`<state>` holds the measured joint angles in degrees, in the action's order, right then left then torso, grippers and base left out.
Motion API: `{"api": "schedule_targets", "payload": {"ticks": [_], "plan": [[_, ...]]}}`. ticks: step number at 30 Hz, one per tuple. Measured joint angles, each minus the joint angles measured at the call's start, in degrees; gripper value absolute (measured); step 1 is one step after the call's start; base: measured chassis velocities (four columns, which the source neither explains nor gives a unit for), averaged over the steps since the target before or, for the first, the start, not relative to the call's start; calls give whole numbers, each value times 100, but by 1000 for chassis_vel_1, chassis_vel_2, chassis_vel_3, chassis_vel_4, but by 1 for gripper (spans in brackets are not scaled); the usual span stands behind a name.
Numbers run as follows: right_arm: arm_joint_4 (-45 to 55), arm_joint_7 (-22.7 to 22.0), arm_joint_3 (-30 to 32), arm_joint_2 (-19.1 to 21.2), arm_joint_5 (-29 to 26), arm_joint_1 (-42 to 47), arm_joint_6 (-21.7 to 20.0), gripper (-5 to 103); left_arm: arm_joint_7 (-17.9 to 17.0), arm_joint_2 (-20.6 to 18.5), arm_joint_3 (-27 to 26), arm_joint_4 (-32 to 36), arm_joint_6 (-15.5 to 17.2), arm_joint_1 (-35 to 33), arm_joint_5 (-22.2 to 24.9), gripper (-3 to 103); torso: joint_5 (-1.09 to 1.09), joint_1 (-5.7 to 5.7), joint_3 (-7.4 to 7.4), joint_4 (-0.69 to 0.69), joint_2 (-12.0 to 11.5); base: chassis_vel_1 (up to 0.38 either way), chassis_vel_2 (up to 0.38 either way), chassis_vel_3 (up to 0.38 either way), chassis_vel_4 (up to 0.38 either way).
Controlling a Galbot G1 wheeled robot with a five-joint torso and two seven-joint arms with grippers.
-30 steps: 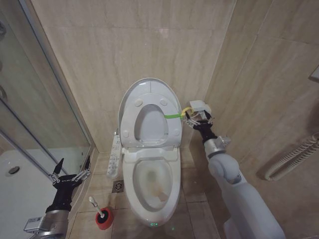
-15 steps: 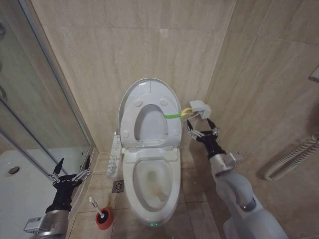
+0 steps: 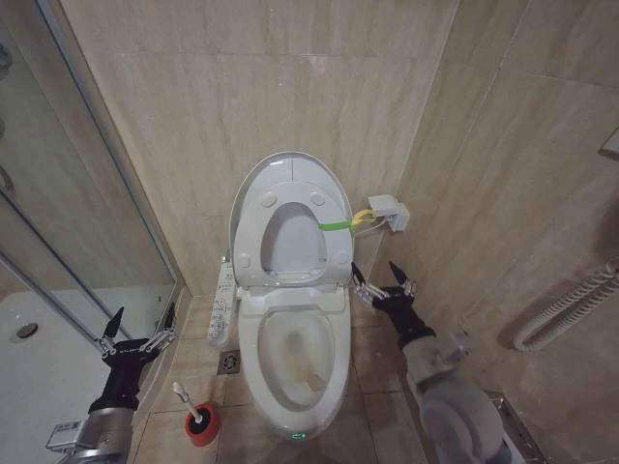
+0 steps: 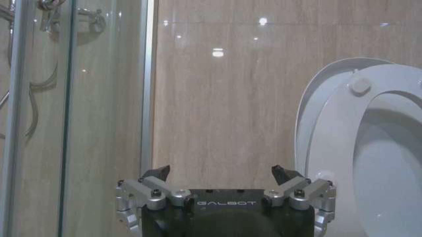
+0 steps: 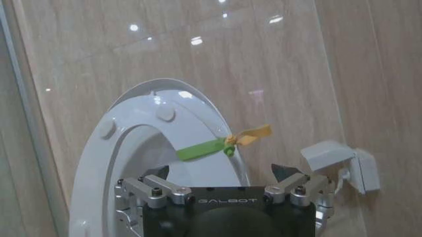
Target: Open the toilet lid, clean the toilet bowl with a toilet brush, close the toilet lid, and flush.
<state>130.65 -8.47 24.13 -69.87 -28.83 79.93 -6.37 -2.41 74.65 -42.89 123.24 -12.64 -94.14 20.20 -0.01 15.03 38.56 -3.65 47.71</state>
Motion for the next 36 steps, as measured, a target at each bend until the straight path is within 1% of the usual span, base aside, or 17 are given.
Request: {"api": "schedule_targets", "payload": {"ticks": [1, 4, 5, 10, 12, 14, 17, 20, 22, 24, 25, 29, 36], "plan": [[23, 54, 56, -76, 293, 233, 157, 100, 0, 0, 0, 0, 0, 0, 0, 100, 0, 0, 0, 1, 0, 0, 0, 0, 0], [-14, 103, 175, -194, 816, 593, 430, 100, -1, 0, 0, 0, 0, 0, 0, 100, 0, 0, 0, 1, 0, 0, 0, 0, 0], [-14, 103, 175, -194, 816, 593, 430, 100, -1, 0, 0, 0, 0, 0, 0, 100, 0, 0, 0, 1, 0, 0, 0, 0, 0], [229, 52, 485, -280, 1232, 1291, 563, 100, -1, 0, 0, 0, 0, 0, 0, 100, 1, 0, 0, 0, 0, 0, 0, 0, 0], [278, 39, 534, -281, 1254, 1377, 575, 100, 0, 0, 0, 0, 0, 0, 0, 100, 0, 0, 0, 0, 0, 0, 0, 0, 0], [455, -90, 674, -285, 1327, 1635, 622, 100, 0, 0, 0, 0, 0, 0, 0, 100, 1, 0, 0, 1, 0, 0, 0, 0, 0], [601, -116, 781, -316, 1362, 1880, 663, 100, 0, 0, 0, 0, 0, 0, 0, 100, 0, 0, 0, 0, 0, 0, 0, 0, 0], [727, 2, 871, -518, 1421, 2148, 782, 100, 0, 0, 0, 0, 0, 0, 0, 100, 0, 0, 0, 0, 0, 0, 0, 0, 0], [727, 49, 881, -573, 1433, 2178, 826, 100, 0, 0, 0, 0, 0, 0, 0, 100, 0, 0, 0, 0, 0, 0, 0, 0, 0], [629, 151, 836, -786, 1605, 2243, 1059, 100, 0, 0, 0, 0, 0, 0, 0, 100, 0, 0, 0, 0, 0, 0, 0, 0, 0], [629, 151, 836, -786, 1605, 2243, 1059, 100, 0, 0, 0, 0, 0, 0, 0, 100, 0, 0, 0, 0, 0, 0, 0, 0, 0], [502, 222, 695, -1090, 1804, 2295, 1150, 100, 0, 0, 0, 0, 0, 0, 0, 100, 0, 0, 0, 0, -1, 0, 0, 0, 0], [410, 233, 702, -1087, 1822, 2246, 1170, 100, 0, 0, 0, 0, 0, 0, 0, 100, 0, 1, 0, 1, -1, 0, 0, 0, 0]]}}
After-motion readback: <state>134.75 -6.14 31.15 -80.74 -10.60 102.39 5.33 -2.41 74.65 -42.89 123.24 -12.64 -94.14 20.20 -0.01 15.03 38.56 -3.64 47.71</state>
